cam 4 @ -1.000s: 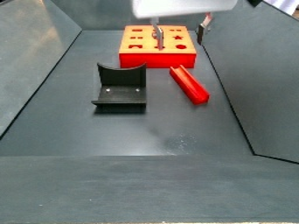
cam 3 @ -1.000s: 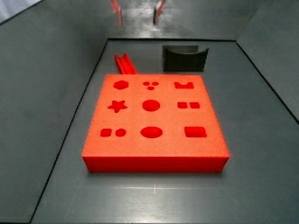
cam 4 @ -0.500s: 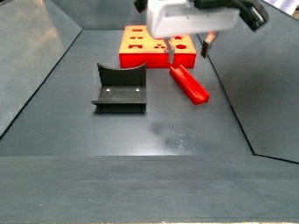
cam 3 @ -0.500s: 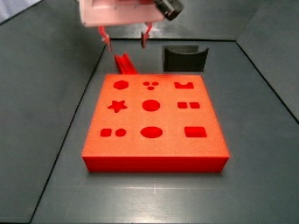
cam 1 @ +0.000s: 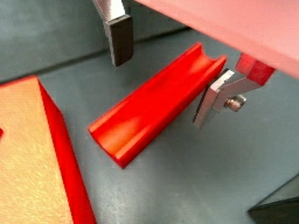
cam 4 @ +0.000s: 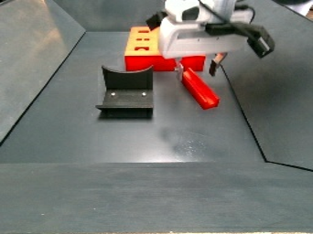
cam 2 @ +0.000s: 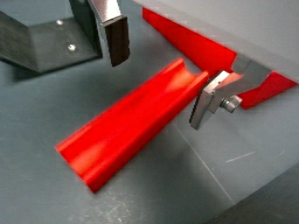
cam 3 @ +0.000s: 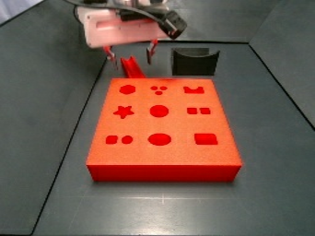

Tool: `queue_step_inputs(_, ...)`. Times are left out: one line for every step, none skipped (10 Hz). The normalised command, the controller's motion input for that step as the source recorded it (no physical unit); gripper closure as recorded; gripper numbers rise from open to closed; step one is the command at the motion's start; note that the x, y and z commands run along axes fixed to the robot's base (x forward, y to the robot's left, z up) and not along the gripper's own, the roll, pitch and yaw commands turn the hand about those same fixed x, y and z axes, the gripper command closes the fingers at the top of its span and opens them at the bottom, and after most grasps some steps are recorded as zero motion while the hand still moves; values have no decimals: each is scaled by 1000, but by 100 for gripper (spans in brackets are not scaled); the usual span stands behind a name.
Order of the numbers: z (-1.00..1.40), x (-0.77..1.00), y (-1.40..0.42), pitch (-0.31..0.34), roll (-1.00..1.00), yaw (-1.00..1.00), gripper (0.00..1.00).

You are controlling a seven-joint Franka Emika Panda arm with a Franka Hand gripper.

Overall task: Pick up the arch object. Move up. Place the arch object on the fixture. Regrasp the arch object. Move to above the board. Insert the arch object.
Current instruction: Pick up the arch object.

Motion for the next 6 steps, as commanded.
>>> queue_step_inputs(-594, 0, 0, -213, 0, 0, 0)
queue_step_inputs(-466, 0, 20, -163, -6, 6, 0)
queue_step_inputs(-323, 0, 34, -100, 0, 23, 0)
queue_step_inputs(-23, 0, 0, -73, 0, 23, 0)
queue_step_inputs(0, 0, 0, 0, 13, 0, 0)
queue_step_inputs(0, 0, 0, 0, 0, 0, 0)
